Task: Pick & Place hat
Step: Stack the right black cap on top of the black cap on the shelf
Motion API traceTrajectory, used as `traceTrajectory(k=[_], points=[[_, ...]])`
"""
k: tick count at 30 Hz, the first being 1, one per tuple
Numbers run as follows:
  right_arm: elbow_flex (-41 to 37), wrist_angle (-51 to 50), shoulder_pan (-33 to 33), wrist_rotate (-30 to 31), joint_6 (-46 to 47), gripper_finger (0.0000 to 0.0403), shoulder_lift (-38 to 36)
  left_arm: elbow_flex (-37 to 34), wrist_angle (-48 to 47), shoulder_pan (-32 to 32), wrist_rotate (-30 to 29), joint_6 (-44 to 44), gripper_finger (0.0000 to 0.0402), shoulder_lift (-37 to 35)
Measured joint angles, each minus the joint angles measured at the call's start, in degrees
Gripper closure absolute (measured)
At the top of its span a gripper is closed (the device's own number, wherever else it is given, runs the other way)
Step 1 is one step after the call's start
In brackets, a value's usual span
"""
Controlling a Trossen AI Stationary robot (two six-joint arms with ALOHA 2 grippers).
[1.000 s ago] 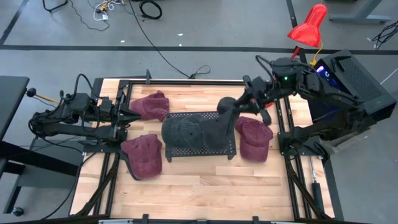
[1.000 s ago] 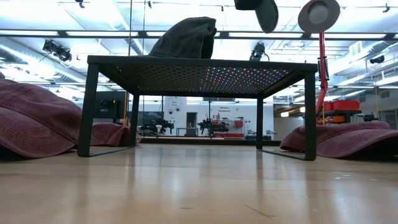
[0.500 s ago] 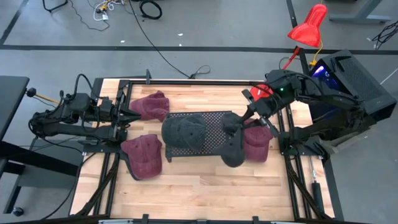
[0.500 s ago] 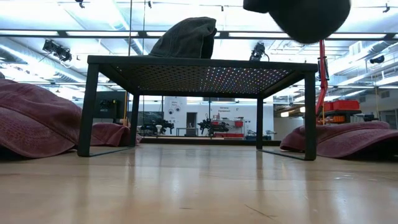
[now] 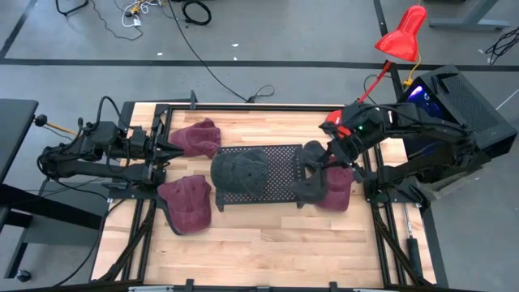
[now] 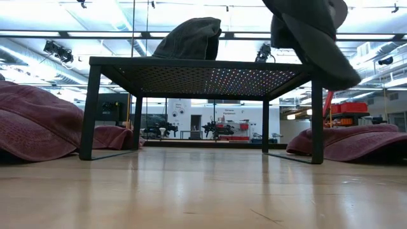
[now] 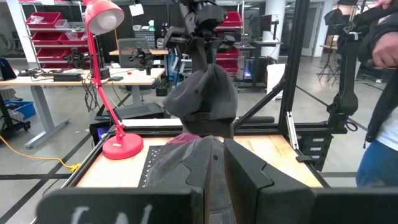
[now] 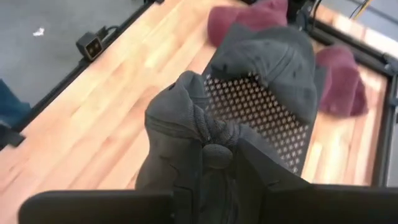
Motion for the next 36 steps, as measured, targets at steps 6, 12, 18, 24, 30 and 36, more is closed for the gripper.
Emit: traceTrajectory(k=[6,12,18,24,30,36], points=[[0.0,-5.0,1.9,0.0,-0.4,0.0336,0.0,0.0,0.0,0.0,0.0,0.0,0.0353,0.0],[0.0,-9.9,5.2,-0.6,-0.8,0.0336,0.0,0.0,0.0,0.0,0.0,0.0,0.0353,0.0],[-4.3,-10.7,7.5,-2.1,0.1,0.0336,-1.3,0.0,0.0,0.0,0.0,0.0,0.0353,0.0],[-12.2,-10.0,8.2,-2.8,4.9,0.0336,-3.4,0.0,0.0,0.0,0.0,0.0,0.0353,0.0],[-17.0,-10.1,8.2,-3.2,15.1,0.0336,-4.9,0.0,0.0,0.0,0.0,0.0,0.0353,0.0],[-18.8,-10.0,7.0,-7.9,24.0,0.0336,-7.7,0.0,0.0,0.0,0.0,0.0,0.0353,0.0]])
